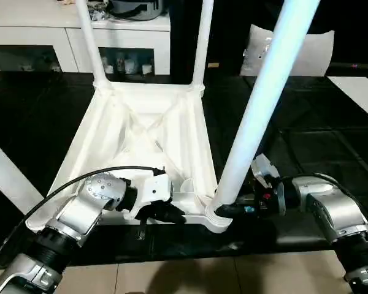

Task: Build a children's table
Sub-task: Rotate leg to tighten

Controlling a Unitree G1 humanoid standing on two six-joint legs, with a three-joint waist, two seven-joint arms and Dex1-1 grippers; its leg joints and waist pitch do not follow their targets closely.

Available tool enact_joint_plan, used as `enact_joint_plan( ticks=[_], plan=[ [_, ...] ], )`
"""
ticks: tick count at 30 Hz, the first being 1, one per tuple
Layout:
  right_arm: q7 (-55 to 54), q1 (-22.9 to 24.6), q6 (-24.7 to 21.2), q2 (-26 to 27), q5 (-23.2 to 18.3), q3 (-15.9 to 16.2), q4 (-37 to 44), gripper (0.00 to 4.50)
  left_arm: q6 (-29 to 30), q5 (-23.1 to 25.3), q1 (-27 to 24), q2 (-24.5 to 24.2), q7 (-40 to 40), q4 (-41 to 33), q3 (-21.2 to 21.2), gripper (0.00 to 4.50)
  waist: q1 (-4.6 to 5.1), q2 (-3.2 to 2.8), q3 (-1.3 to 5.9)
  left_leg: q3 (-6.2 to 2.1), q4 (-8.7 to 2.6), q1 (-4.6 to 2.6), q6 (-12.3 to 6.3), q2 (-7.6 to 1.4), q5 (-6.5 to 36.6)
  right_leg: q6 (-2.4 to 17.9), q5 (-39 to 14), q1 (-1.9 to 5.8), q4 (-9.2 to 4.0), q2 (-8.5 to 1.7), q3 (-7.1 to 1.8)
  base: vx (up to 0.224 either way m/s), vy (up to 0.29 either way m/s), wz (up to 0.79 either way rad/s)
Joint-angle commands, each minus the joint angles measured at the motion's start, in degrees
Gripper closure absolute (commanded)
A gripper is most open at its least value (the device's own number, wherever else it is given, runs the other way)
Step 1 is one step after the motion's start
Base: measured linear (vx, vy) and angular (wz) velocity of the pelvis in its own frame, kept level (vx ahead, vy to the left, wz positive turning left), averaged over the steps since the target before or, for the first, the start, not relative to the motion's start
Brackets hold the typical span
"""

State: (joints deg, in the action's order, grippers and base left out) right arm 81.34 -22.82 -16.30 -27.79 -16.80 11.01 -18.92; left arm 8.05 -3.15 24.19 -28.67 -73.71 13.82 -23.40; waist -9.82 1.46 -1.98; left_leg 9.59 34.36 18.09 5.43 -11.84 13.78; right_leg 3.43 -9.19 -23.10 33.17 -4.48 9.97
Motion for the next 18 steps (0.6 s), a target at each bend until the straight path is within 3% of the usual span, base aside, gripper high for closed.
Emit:
enact_joint_plan(
  ticks=[1,5,9,10,11,12,13,14,16,18],
  plan=[
    [-0.18,0.09,-2.30,0.60,-3.20,-1.31,1.94,2.46,0.48,-0.37,-0.18,0.84,-1.15,-0.27,-1.18,4.50,0.34,0.24,3.51,-0.18,-3.69,1.02,-3.91,-1.91,1.36,1.02,-19.01,3.99,-3.87,-4.77,-4.36,0.000,0.000,0.00],
    [-8.49,0.68,-4.32,3.01,-1.48,-2.59,3.00,2.46,3.78,-0.72,-0.46,2.51,2.65,-0.62,0.30,4.50,0.72,0.31,3.38,-0.18,-3.80,1.06,-3.20,-1.78,1.91,0.33,-20.47,3.93,-4.15,-4.77,-4.25,0.000,0.000,0.00],
    [-20.33,0.39,-7.36,6.58,1.78,-4.07,3.39,2.47,8.66,-0.63,-0.30,4.68,7.80,-1.60,1.85,4.50,1.92,0.43,3.16,-0.24,-3.79,1.13,-1.67,-1.09,3.60,-2.84,-25.90,3.96,-5.28,-4.56,-3.54,0.000,0.000,0.00],
    [-28.90,-0.73,-12.32,9.40,3.16,-5.79,2.83,2.49,12.59,-0.97,0.26,6.79,11.96,-2.16,3.34,4.50,1.97,-0.43,3.20,-0.37,-3.82,0.99,-1.52,-1.09,3.91,-2.92,-26.22,3.95,-5.38,-4.65,-3.45,0.000,0.000,0.00],
    [-35.07,-1.72,-14.35,11.36,4.58,-7.11,1.67,2.49,14.65,-0.56,0.95,8.91,16.09,-1.91,4.53,4.50,2.81,-0.03,3.22,-0.49,-3.87,1.25,-0.87,-1.34,3.65,-2.74,-25.09,4.07,-5.31,-4.41,-3.34,0.000,0.000,0.00],
    [-40.09,-2.50,-15.70,12.91,5.66,-8.21,0.71,2.49,16.30,-0.16,1.52,10.76,19.60,-1.63,5.55,4.50,3.10,-0.40,3.18,-0.59,-3.83,1.15,-0.43,-1.25,4.03,-2.65,-25.25,3.95,-5.42,-4.42,-3.16,0.000,0.000,0.00],
    [-45.99,-3.47,-16.19,14.82,6.70,-9.84,-0.76,2.49,18.31,0.43,2.31,13.74,24.73,-0.97,6.99,4.50,4.23,-0.24,3.22,-0.59,-3.56,1.15,-0.03,-0.85,5.09,-3.43,-27.17,3.98,-6.05,-4.45,-2.62,0.000,0.000,0.00],
    [-45.99,-3.47,-16.19,14.82,6.70,-9.84,-0.76,2.49,18.31,0.43,2.31,13.74,24.73,-0.97,6.99,4.50,4.44,-0.19,3.32,-0.51,-3.47,1.07,-0.14,-0.76,5.32,-3.69,-27.42,3.99,-6.14,-4.53,-2.66,0.000,0.000,0.00],
    [-52.73,-4.23,-15.66,17.26,7.82,-11.51,-1.65,2.49,20.54,1.55,3.06,18.46,32.24,-0.47,8.70,4.50,4.68,-0.05,3.44,-0.33,-3.31,1.28,-1.30,-0.52,4.79,-4.13,-26.67,3.94,-6.19,-4.37,-2.77,0.000,0.000,0.00],
    [-55.11,-4.45,-14.82,18.22,8.16,-12.16,-1.86,2.49,21.04,1.77,3.22,20.23,34.68,-0.33,9.15,4.50,4.58,-0.10,3.61,-0.40,-3.41,1.46,-2.33,-0.57,3.14,-3.45,-23.86,4.05,-5.70,-4.25,-2.98,0.000,0.000,0.00]
  ],
)
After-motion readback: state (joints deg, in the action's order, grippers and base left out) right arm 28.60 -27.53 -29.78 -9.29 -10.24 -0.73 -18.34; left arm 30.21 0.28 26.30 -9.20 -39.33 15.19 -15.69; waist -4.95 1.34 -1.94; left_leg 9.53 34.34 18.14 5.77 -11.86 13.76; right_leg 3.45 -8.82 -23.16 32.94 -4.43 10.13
